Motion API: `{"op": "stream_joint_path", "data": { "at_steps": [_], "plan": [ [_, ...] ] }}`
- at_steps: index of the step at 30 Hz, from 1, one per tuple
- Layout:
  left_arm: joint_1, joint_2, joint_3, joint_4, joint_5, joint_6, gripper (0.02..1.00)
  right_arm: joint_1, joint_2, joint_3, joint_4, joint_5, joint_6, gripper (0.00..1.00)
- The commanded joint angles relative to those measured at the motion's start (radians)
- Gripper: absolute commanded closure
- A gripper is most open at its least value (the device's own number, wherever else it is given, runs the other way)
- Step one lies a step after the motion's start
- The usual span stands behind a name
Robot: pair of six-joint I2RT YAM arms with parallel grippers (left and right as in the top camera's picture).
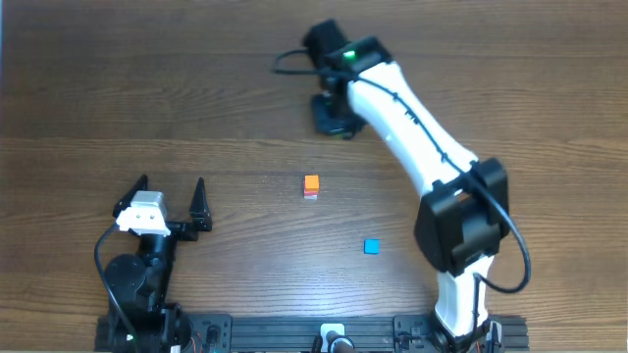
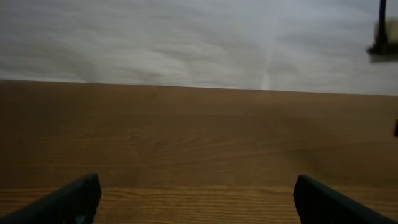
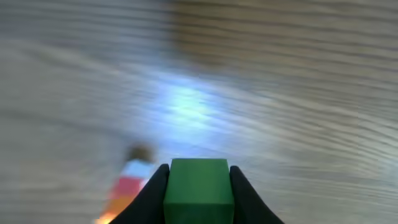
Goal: Stack Cubes
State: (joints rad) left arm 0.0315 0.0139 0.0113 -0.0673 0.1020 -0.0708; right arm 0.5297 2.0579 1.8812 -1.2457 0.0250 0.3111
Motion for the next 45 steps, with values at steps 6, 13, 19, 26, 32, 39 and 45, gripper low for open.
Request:
{"op": "stream_joint_path", "data": {
  "at_steps": [6, 13, 19, 26, 32, 39, 45],
  "plan": [
    [0.005, -0.007, -0.005, 0.0, 0.013, 0.011, 0.018, 0.16, -0.017, 0.034, -0.072, 0.022, 0.162, 0.989],
    [0.005, -0.007, -0.005, 0.0, 0.013, 0.011, 0.018, 0.158, -0.017, -0.043, -0.095, 0.019, 0.203, 0.991],
    [0.005, -0.007, -0.005, 0.0, 0.013, 0.011, 0.018, 0.154, -0.017, -0.092, -0.089, 0.014, 0.242, 0.989],
    [0.005, -0.007, -0.005, 0.0, 0.013, 0.011, 0.018, 0.161, -0.018, -0.106, -0.055, 0.008, 0.243, 0.989],
    [0.005, -0.007, -0.005, 0.0, 0.013, 0.011, 0.018, 0.179, -0.018, -0.13, -0.039, -0.002, 0.267, 0.989],
    [0.005, -0.007, -0.005, 0.0, 0.013, 0.011, 0.018, 0.192, -0.019, -0.159, -0.017, -0.002, 0.275, 0.991],
    [0.005, -0.007, -0.005, 0.0, 0.013, 0.011, 0.018, 0.205, -0.035, -0.163, 0.001, -0.001, 0.279, 0.989]
  ]
}}
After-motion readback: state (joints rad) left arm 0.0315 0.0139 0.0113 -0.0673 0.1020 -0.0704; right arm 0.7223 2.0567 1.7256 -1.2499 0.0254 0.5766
